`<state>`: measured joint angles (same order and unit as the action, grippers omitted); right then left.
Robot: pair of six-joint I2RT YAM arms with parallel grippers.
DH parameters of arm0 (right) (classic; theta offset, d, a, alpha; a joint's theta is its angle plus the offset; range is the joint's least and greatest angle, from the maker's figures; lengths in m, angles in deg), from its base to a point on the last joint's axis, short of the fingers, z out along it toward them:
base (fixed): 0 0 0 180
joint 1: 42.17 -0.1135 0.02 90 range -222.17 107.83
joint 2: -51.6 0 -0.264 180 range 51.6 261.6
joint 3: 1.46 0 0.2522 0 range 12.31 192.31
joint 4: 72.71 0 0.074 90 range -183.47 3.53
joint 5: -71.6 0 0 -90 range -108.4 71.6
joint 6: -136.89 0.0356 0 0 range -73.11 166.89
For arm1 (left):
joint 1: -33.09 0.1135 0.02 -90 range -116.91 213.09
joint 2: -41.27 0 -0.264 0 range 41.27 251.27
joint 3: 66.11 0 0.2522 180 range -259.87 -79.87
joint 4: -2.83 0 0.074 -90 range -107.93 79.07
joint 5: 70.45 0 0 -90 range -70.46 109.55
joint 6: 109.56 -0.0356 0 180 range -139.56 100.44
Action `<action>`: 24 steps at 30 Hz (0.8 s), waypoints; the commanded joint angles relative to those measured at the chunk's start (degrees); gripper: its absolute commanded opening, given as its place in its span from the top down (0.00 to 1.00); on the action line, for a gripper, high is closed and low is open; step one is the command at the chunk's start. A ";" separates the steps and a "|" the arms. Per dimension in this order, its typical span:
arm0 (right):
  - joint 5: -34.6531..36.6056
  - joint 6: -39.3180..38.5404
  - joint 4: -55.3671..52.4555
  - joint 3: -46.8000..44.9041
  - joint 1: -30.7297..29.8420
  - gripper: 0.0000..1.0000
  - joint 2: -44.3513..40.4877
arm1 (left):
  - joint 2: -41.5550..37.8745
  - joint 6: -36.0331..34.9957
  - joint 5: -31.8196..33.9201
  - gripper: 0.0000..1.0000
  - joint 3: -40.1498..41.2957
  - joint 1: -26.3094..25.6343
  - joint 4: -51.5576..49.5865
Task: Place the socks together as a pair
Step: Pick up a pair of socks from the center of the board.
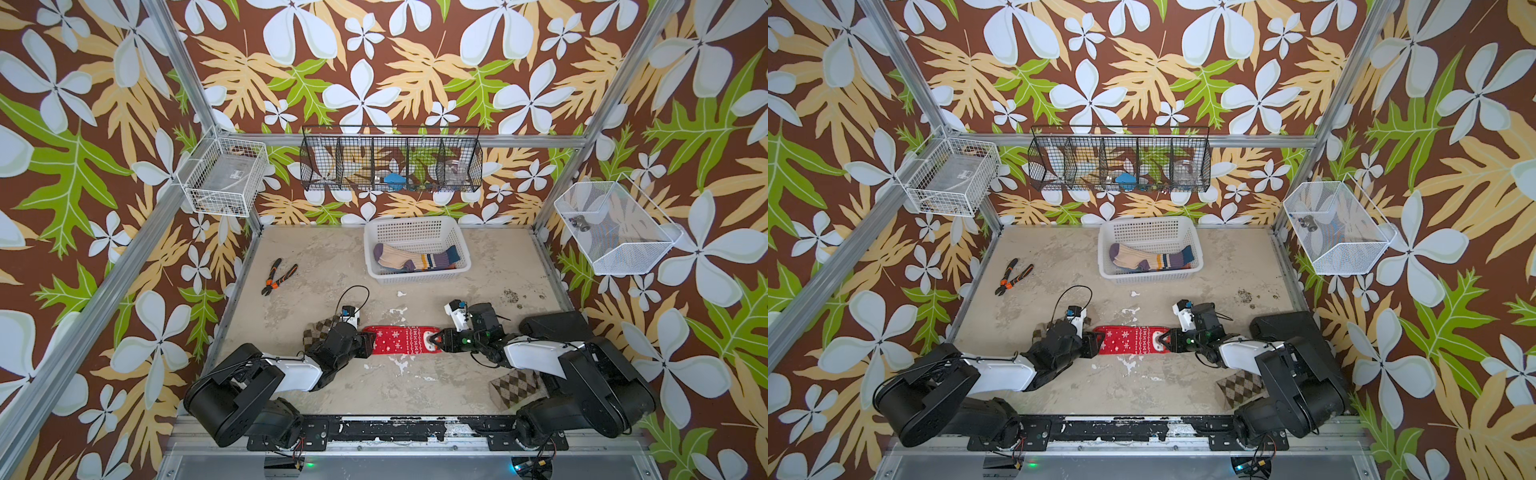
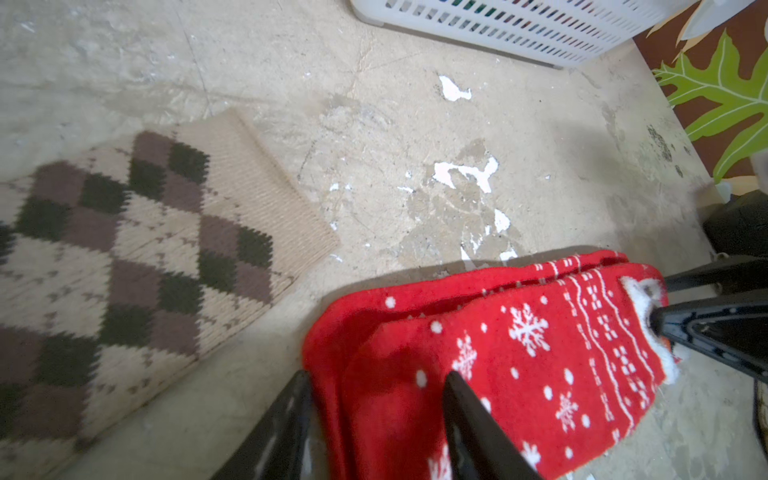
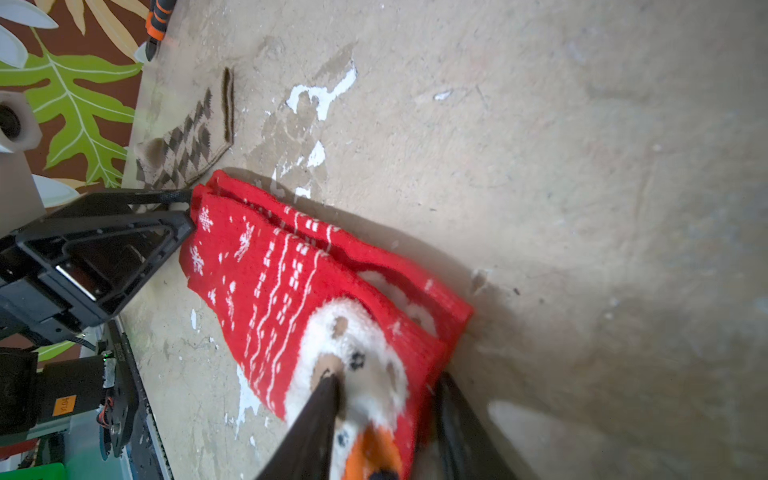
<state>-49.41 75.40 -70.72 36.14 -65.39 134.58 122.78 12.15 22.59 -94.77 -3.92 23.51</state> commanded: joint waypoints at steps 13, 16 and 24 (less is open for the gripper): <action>1.25 -1.35 -7.34 0.88 1.22 1.00 -8.46 | -3.25 1.78 -4.95 1.00 -1.60 -0.07 -6.48; 1.30 -2.02 -9.29 1.60 2.33 1.00 -10.57 | -5.18 2.00 -5.51 1.00 -2.72 -0.08 -7.66; 1.58 -4.05 -14.18 5.09 3.23 1.00 -12.76 | -7.68 2.70 -8.77 1.00 -7.27 -0.07 -10.79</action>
<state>-48.29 72.93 -82.76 39.90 -62.31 122.62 116.05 14.68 16.02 -100.67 -3.97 14.08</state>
